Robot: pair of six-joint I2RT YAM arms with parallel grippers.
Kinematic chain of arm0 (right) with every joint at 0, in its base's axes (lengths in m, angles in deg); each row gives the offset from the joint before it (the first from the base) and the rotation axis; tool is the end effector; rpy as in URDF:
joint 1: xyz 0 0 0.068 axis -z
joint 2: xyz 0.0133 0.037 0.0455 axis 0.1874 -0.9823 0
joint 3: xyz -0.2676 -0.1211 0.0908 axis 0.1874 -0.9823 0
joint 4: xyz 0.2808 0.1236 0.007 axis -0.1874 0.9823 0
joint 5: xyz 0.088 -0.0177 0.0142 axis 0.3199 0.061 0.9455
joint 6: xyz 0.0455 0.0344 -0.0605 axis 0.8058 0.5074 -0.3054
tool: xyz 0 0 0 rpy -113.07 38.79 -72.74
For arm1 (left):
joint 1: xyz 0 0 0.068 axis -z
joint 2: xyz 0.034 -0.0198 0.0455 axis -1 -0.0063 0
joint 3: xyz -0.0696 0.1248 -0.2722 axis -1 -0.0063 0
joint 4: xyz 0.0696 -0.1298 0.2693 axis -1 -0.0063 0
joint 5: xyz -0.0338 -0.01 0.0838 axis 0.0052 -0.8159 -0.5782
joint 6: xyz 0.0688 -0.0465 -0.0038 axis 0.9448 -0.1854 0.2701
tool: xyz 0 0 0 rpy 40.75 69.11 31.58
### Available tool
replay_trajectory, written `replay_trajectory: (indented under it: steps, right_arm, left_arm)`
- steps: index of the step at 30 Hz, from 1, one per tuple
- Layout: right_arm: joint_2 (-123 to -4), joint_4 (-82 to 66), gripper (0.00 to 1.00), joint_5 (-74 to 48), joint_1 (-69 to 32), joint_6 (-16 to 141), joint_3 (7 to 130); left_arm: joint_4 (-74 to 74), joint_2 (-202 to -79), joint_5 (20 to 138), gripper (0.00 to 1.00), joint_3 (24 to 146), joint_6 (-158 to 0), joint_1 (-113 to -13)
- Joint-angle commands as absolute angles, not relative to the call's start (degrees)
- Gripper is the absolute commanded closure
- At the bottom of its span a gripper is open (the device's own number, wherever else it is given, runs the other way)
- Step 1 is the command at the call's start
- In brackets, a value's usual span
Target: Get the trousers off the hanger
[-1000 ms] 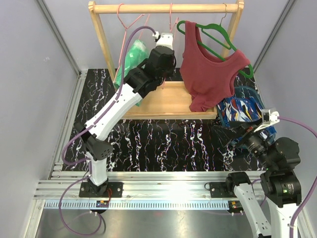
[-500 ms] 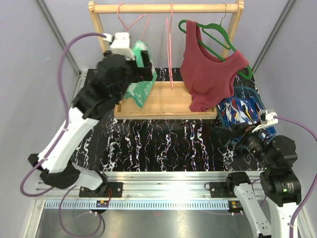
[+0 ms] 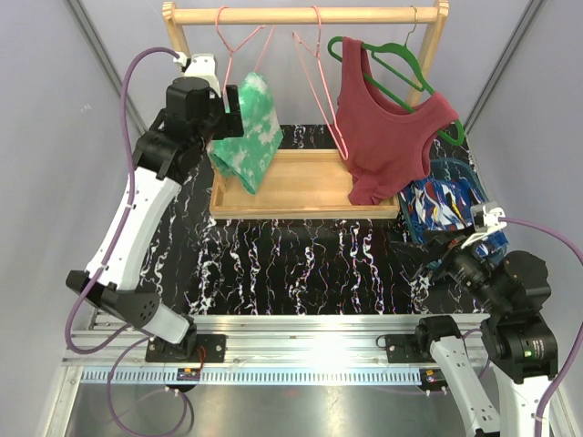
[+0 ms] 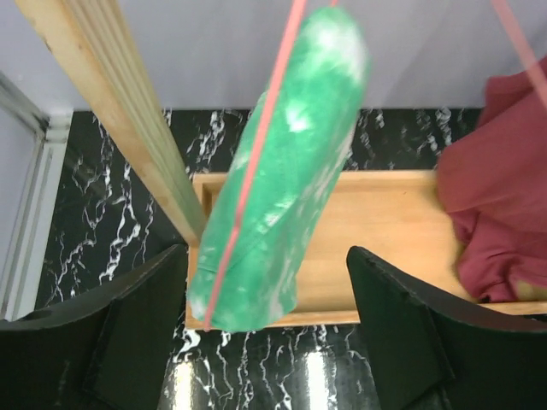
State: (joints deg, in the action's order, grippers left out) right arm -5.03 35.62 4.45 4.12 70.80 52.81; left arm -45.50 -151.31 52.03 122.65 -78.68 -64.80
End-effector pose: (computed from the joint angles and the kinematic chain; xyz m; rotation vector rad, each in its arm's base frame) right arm 0.0740 0.0393 0.4384 -0.2041 1.7092 0.6479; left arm 0.3521 -0.1374 0.5386 0.0002 1.8941 -0.1226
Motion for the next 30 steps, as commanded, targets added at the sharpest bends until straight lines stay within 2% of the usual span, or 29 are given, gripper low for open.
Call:
replay_trajectory:
  steps: [1,5,9,11,13,15,16,17,24,30]
  right_arm:
    - [-5.38,35.69,0.00,7.18,4.30,69.31,54.64]
    - [-5.56,35.25,0.00,8.23,4.30,69.39,54.46]
    - [-5.47,35.25,0.01,8.32,4.30,68.95,54.46]
    - [-5.47,35.51,0.01,8.67,4.30,68.61,54.55]
    - [-5.47,35.52,0.01,8.76,4.30,68.43,54.63]
    - [-5.47,35.43,0.01,8.94,4.30,68.34,54.72]
    - [-5.38,35.43,0.00,9.03,4.30,68.34,54.72]
    - [-5.38,35.34,0.01,9.29,4.30,68.43,54.81]
    - [-5.47,34.73,0.00,9.99,4.30,69.13,55.25]
    - [-5.73,30.43,0.01,15.08,4.29,70.88,53.93]
  left_arm:
    - [-45.22,-153.00,60.81,0.25,123.24,-77.28,-68.27]
    - [-45.30,-156.60,63.11,0.38,125.08,-76.58,-70.21]
    - [-45.74,-159.24,64.25,0.68,127.02,-76.93,-71.53]
    - [-45.39,-160.47,65.47,0.78,128.50,-76.67,-72.14]
    - [-46.26,-161.35,65.57,0.80,129.21,-76.66,-72.23]
    - [-46.79,-162.49,66.27,0.86,130.53,-76.66,-72.41]
    - [-46.97,-162.76,66.36,0.90,130.62,-76.66,-72.32]
    - [-46.97,-162.76,66.62,1.00,130.88,-76.92,-72.32]
    - [-48.37,-158.90,66.89,1.00,132.55,-80.17,-71.80]
    - [-53.65,-158.02,65.74,1.00,142.21,-82.90,-70.04]
